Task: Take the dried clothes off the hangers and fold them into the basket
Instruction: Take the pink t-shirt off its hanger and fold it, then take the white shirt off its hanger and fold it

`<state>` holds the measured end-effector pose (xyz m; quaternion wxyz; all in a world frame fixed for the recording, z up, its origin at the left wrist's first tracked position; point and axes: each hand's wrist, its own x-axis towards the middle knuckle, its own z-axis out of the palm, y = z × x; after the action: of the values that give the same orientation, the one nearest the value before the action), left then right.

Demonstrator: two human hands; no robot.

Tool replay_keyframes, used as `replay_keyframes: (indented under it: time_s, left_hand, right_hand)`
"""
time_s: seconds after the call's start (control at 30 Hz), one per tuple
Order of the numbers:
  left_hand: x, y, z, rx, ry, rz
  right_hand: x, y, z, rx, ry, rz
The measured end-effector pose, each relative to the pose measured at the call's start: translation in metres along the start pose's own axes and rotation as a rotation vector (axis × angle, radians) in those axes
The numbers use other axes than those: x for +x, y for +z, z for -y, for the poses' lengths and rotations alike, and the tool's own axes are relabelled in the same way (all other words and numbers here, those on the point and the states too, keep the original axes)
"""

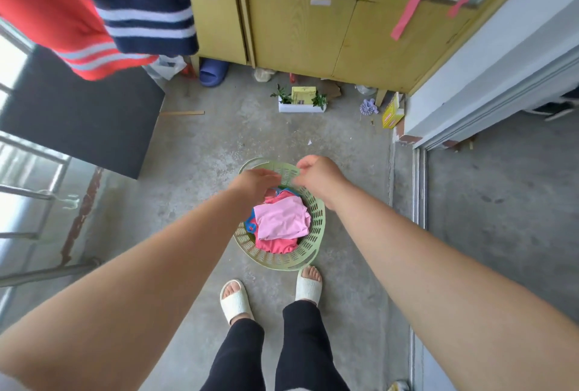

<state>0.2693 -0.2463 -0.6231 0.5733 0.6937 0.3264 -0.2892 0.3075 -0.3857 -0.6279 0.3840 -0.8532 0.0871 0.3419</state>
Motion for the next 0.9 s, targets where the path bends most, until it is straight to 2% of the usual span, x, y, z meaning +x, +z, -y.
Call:
replay_keyframes:
  time_s: [0.1, 0.57, 0.73, 0.9]
  left_hand:
    - [-0.036, -0.010, -0.025, 0.020, 0.061, 0.009]
    - [-0.186, -0.097, -0.140, 0.075, 0.320, -0.068]
    - [-0.233, -0.138, -0.157, 0.120, 0.463, -0.220]
    - [-0.284, -0.180, -0.171, 0.130, 0.543, -0.290]
  right_hand:
    - [-0.027, -0.020, 0.030, 0.079, -0.110, -0.013]
    - [-0.140, -0.086, 0.206, 0.007, -0.566, -0.023]
    - [-0.177, -0.091, 0.260, 0.001, -0.768, 0.009]
    - [-0.214, -0.088, 0.313, -0.022, -0.933, 0.042]
